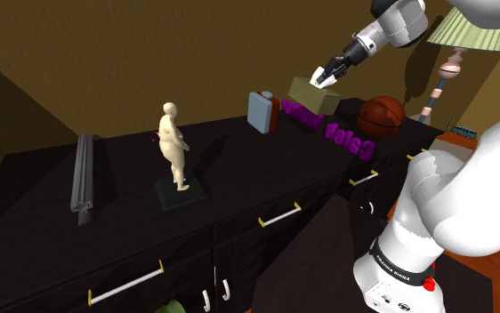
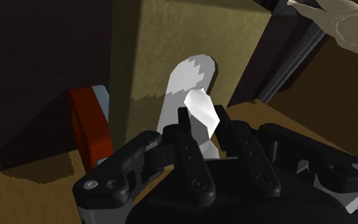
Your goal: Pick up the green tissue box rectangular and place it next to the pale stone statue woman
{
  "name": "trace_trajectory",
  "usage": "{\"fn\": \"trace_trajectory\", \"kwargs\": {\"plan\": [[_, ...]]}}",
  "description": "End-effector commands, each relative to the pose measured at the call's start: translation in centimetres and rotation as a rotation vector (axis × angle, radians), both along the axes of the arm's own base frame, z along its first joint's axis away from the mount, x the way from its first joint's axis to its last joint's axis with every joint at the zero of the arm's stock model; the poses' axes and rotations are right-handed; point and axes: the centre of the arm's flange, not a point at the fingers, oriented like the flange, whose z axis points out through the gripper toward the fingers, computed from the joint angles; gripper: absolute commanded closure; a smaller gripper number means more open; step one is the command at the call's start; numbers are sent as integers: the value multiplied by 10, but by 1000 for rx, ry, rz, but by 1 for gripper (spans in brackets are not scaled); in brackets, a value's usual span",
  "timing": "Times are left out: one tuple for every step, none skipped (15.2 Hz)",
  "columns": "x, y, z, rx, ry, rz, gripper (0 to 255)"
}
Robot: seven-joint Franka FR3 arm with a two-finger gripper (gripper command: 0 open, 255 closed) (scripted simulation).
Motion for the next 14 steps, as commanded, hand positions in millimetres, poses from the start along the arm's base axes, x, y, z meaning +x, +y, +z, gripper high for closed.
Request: {"fn": "trace_trajectory", "kwargs": {"plan": [[0,1,12,0,0,0,255],[0,1,17,0,0,0,255],[0,1,22,0,0,0,255],[0,1,27,0,0,0,255],[0,1,33,0,0,0,255],[0,1,38,0,0,0,255],[0,1,43,0,0,0,255],[0,1,48,0,0,0,255],[0,1,54,0,0,0,255],[0,1,59,0,0,0,255],[0,1,64,0,0,0,255],[0,1,70,0,0,0,255],[0,1,75,0,0,0,255],[0,1,80,0,0,0,255]]}}
